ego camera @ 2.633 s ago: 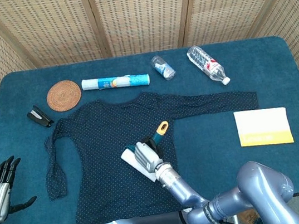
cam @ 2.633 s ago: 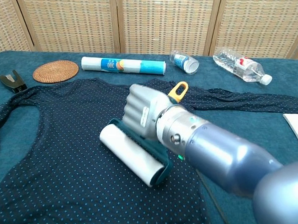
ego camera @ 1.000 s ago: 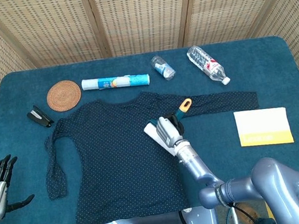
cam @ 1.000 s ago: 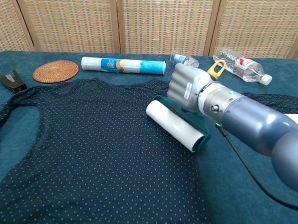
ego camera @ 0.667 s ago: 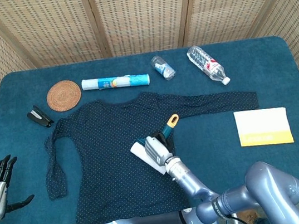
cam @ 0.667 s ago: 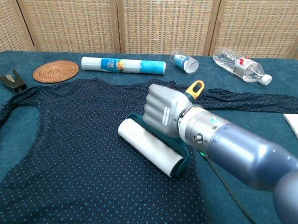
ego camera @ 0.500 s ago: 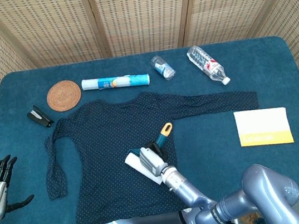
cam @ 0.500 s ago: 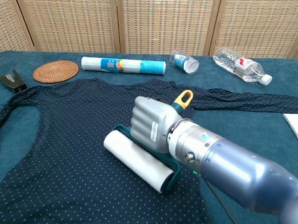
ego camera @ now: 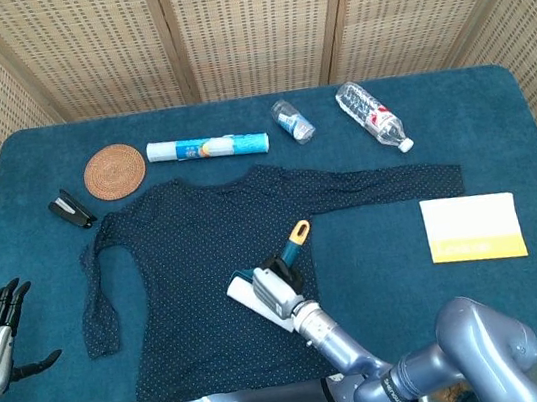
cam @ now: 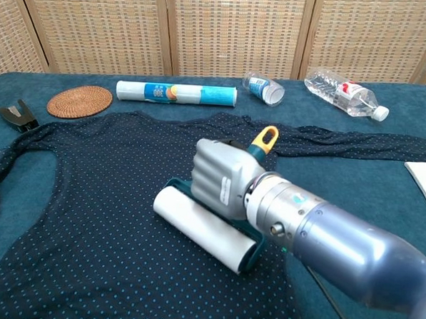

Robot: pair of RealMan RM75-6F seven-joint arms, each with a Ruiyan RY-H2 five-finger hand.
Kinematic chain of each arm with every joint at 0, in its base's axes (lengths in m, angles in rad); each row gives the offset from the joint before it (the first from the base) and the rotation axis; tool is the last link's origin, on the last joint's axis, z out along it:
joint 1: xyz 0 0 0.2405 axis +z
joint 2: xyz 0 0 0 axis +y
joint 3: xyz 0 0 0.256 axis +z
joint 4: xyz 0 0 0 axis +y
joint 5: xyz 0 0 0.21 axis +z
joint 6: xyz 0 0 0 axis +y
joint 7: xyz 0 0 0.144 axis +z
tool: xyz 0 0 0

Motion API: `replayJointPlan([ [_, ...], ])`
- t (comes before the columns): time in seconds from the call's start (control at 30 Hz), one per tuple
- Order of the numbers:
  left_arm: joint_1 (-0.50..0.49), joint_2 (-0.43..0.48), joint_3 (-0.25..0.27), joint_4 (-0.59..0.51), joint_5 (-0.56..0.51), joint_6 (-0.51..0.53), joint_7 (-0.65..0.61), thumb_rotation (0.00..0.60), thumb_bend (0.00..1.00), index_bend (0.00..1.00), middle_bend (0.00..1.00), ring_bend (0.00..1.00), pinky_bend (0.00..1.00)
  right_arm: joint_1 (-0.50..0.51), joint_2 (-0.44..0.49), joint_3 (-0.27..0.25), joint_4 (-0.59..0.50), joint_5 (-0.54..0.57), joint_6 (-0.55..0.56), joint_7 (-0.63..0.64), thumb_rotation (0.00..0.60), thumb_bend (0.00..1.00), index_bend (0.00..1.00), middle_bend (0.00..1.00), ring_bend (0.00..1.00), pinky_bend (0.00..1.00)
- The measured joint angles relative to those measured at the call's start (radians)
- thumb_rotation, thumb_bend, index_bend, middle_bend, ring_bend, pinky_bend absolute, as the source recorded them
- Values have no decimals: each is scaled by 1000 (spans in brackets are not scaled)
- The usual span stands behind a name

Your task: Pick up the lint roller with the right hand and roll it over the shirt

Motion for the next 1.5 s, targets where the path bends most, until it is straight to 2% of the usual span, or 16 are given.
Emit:
replayJointPlan([
  [0.57,-1,-1,-4,-3,-11,-3,7,600,0,0,0,0,0,-76,79,13,220,-16,-35,101,600,803,717,1000,1000,1000],
  [0.83,-1,-1,-2,-5,-7,-2,9,600,0,0,0,0,0,-112,99,35,234,-18,-38,133,600,796,715,1000,1000,1000],
  [0.97,1,1,0,-8,0,2,5,600,0,0,0,0,0,-128,105,71,211,-4,-28,168,600,785,693,1000,1000,1000],
  [1.0,1,2,1,-10,2,4,4,600,0,0,0,0,0,-132,107,84,206,2,-25,179,600,772,666,1000,1000,1000],
  [1.07,3,4,2,-11,7,8,2,600,0,0,0,0,0,-143,111,110,194,20,-18,202,600,681,526,1000,1000,1000],
  [1.13,4,6,4,-14,13,13,-1,600,0,0,0,0,0,-153,116,123,190,34,-10,210,600,429,204,1000,1000,1000],
  [1.2,7,9,6,-17,21,20,-6,600,0,0,0,0,0,-164,125,131,183,43,-3,219,600,248,32,1000,1000,1000],
  [1.23,8,10,7,-17,24,22,-8,600,0,0,0,0,0,-168,129,134,178,45,1,224,600,196,4,1000,1000,1000],
  [1.3,9,12,9,-19,29,26,-12,600,0,0,0,0,0,-176,141,136,166,44,12,230,600,166,0,1000,1000,1000],
  [1.5,13,19,14,-24,48,37,-25,600,0,0,0,0,0,-204,198,135,97,16,50,270,600,156,0,1000,1000,1000],
])
